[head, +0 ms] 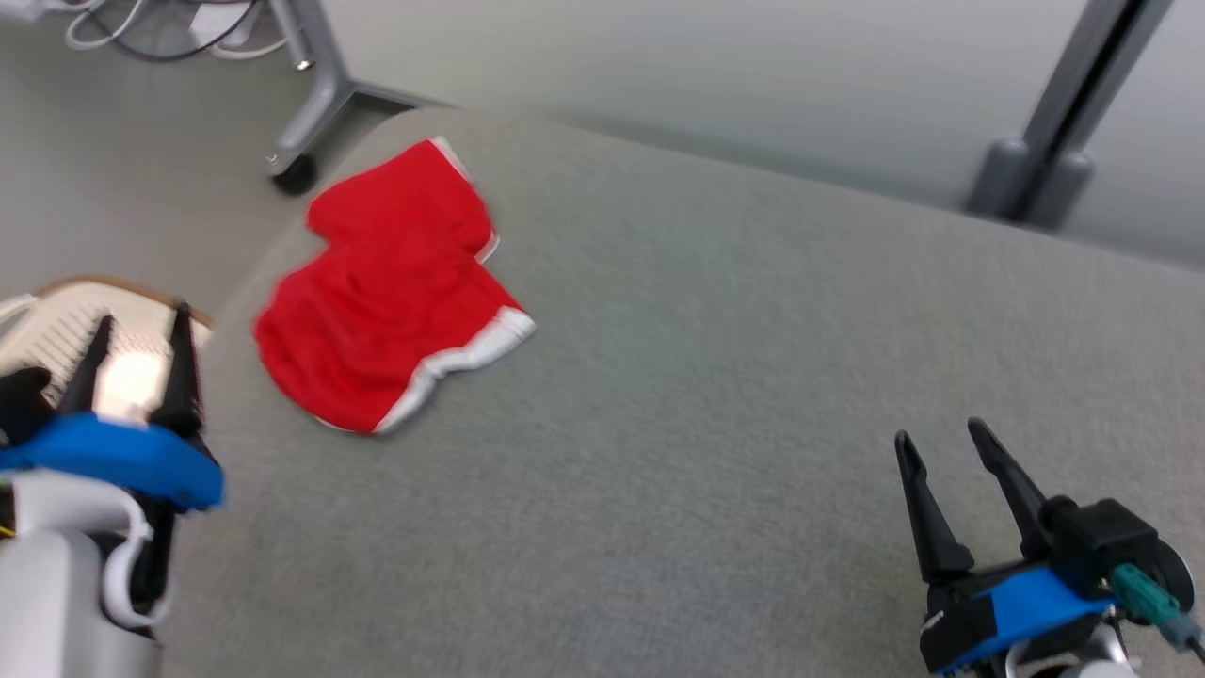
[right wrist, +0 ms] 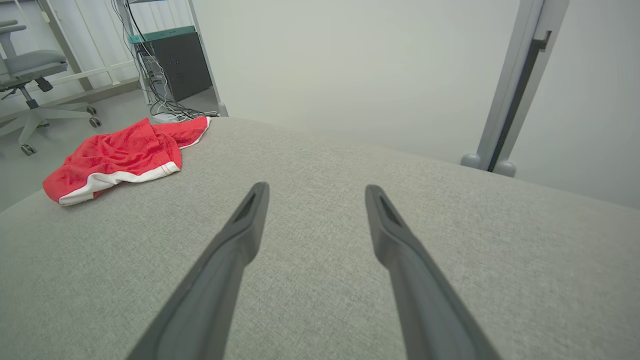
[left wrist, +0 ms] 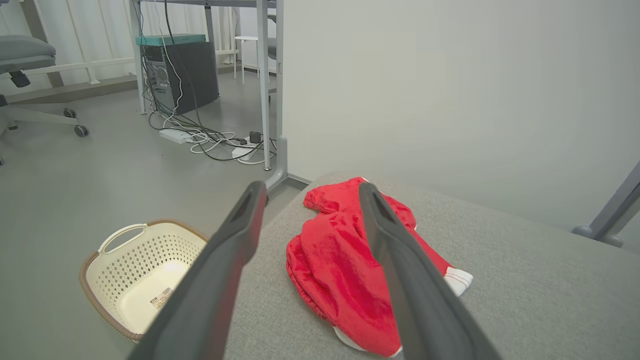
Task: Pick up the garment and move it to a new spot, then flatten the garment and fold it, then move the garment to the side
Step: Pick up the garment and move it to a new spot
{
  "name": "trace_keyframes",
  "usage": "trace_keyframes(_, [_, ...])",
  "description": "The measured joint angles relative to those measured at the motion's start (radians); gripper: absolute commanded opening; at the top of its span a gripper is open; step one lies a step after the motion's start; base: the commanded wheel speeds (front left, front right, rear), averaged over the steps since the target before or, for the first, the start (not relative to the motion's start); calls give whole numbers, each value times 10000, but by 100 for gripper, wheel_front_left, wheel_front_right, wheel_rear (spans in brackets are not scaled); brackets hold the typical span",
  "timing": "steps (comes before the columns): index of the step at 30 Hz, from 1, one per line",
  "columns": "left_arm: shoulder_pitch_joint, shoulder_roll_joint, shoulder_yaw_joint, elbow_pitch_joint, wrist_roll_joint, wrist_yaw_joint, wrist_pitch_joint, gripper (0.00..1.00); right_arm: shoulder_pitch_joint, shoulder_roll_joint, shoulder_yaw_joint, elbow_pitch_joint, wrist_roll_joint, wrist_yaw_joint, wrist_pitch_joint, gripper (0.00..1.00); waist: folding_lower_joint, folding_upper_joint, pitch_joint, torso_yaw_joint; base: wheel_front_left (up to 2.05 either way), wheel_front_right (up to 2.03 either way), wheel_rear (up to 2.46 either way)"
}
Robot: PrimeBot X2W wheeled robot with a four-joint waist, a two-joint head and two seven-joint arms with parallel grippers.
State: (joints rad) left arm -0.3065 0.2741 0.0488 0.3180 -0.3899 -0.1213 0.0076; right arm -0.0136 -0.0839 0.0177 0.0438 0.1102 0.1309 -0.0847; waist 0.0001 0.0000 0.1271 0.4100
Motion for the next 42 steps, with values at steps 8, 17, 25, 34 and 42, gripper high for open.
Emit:
trace_keyframes(8, [-1718,894,965,1622,-1285,213,2174,100,-821,-288,591,-307,-6,0,54,100,3,0,1623,-1550,0,0,0])
trace_keyframes(17, [-2322,1455,1615,2290,-1973,1080,3944,100,-1499,-527,623,-600,-17,-2,40,100,2,0,3186,-2882,0,0,0])
trace_keyframes(25, [-2093,1616,1651,2516,-1850,2370,5352,100,-1761,-514,763,-500,25,-2,-173,100,1,0,3562,-3407,0,0,0])
trace_keyframes(34, [-1518,1778,1685,1542,-1885,2700,5923,0,-1853,-393,696,-113,115,-2,-391,100,0,0,3067,-3405,0,0,0])
trace_keyframes(42, [-1736,2558,1221,309,-1152,2199,5125,0,-1646,-73,784,654,453,-2,-832,100,-3,0,1699,-3005,0,0,0])
